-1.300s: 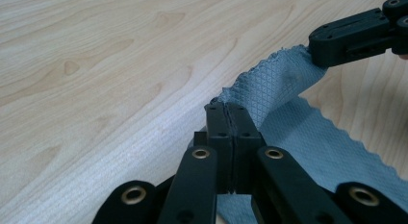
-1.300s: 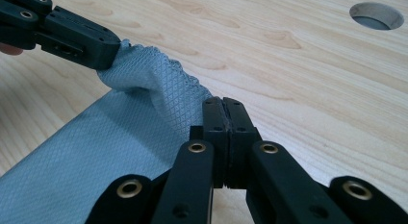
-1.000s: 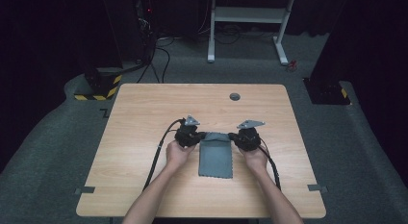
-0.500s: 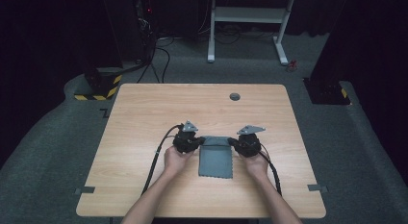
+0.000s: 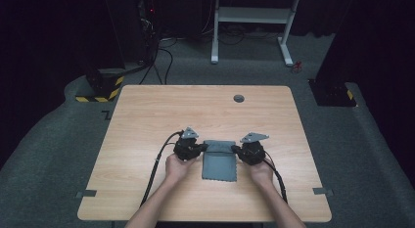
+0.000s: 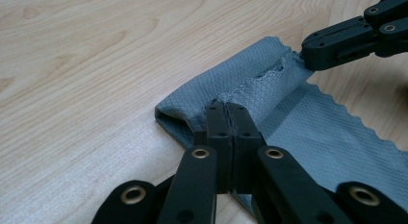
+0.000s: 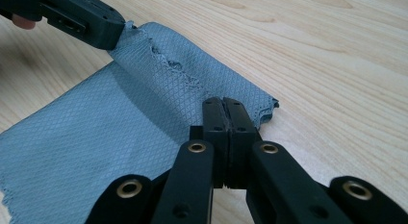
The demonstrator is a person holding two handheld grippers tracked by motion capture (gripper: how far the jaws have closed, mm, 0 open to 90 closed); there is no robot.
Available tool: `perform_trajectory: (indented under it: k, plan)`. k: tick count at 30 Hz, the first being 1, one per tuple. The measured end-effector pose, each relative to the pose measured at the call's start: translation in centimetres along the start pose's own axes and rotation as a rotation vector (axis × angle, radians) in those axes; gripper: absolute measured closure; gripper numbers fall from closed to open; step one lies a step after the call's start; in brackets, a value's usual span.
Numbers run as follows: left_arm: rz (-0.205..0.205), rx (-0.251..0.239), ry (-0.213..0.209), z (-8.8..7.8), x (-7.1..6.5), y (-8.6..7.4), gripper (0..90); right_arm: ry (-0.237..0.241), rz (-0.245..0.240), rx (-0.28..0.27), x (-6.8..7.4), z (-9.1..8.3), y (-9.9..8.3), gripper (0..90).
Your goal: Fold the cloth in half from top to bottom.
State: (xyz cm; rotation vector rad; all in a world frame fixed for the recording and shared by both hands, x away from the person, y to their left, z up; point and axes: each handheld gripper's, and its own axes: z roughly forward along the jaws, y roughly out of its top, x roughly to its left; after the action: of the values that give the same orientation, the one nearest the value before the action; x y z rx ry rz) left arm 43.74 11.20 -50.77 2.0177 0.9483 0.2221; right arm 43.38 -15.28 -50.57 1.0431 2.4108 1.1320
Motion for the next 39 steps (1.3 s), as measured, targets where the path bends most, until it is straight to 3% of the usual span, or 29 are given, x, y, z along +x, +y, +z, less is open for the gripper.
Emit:
perform_trajectory:
  k: [3, 13, 21, 39]
  plan:
    - [0.013, 0.002, -0.003, 0.0, -0.1, -0.1, 89.1, -0.001, -0.003, -0.006, 0.1, -0.2, -0.2, 89.6]
    - [-0.001, -0.013, -0.014, -0.5, -0.3, -0.5, 89.1, 0.019, 0.007, -0.021, 0.4, -0.5, -0.7, 89.6]
    - [0.02, -0.018, -0.017, -1.0, -0.6, -0.5, 89.1, 0.029, 0.012, -0.033, 0.7, -0.9, -1.0, 89.6]
    - [0.0, -0.034, -0.034, -1.7, -1.3, -1.5, 89.1, 0.049, 0.001, -0.048, 1.5, -1.7, -1.7, 89.6]
